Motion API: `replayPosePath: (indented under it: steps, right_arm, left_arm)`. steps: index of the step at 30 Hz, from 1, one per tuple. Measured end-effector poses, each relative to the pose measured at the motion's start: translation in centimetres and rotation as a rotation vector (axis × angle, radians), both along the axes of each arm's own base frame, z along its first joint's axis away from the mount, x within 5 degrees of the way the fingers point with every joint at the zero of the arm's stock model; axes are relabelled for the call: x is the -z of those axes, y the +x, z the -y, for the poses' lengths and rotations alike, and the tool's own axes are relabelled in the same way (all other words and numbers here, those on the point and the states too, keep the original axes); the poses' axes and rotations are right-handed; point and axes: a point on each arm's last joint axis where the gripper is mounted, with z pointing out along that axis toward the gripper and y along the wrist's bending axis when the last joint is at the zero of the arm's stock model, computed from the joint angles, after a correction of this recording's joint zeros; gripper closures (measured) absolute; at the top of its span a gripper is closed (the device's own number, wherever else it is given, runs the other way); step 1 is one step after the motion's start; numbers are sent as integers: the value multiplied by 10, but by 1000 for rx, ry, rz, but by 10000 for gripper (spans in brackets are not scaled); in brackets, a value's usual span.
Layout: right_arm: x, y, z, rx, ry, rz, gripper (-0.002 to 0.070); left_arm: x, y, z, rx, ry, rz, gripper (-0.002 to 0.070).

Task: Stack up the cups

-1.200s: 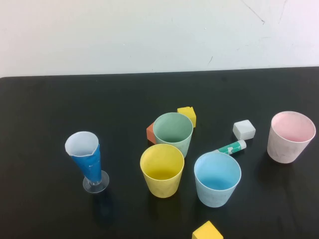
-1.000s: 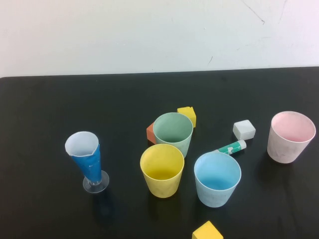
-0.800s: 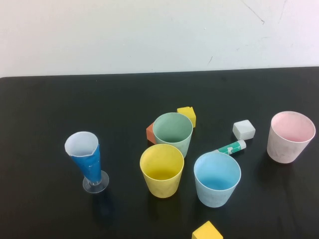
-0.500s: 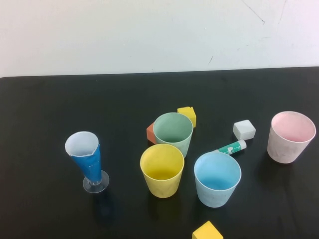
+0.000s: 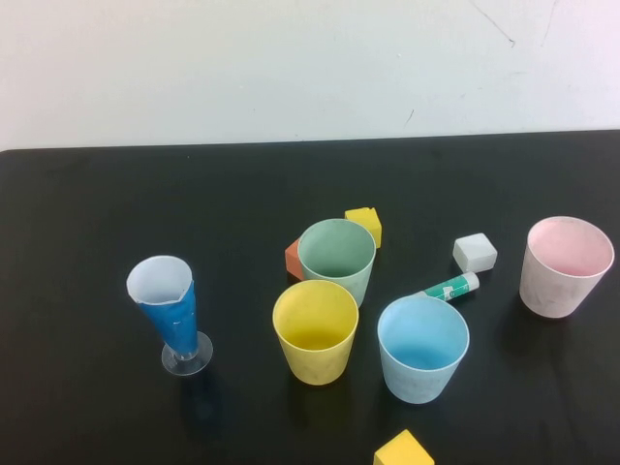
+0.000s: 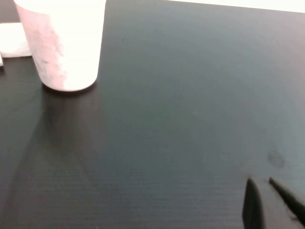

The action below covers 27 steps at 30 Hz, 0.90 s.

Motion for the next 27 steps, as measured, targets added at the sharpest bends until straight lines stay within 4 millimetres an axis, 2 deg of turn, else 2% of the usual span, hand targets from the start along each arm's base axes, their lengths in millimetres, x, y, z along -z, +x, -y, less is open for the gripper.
replayPosePath:
  steps: [4,7,9,12,14,15,17,19,27]
  right_arm:
    - [0,0,0,-1,7,5,679]
    - [-1,1,-3,3,119,25,679]
    - [-2,2,-7,19,313,50,679]
    - [-4,2,-15,43,655,68,679]
    - [-6,2,-18,49,798,74,679]
    - [-7,2,-18,50,834,76,679]
    - [-7,2,-19,52,864,78,679]
    - [-7,3,-19,54,867,80,679]
    - [-6,2,-17,41,769,80,679]
  left_arm:
    - [0,0,0,0,0,0,677]
    - [-2,0,1,-3,-35,19,677]
    - [-3,1,3,-13,-199,49,677]
    - [-9,2,10,-39,-673,104,677]
    - [-14,3,12,-48,-933,138,677]
    - [-16,3,12,-52,-1005,154,677]
    - [-20,3,10,-68,-1124,201,677]
    - [-23,3,8,-83,-1162,240,677]
    - [-25,3,6,-92,-1167,270,677]
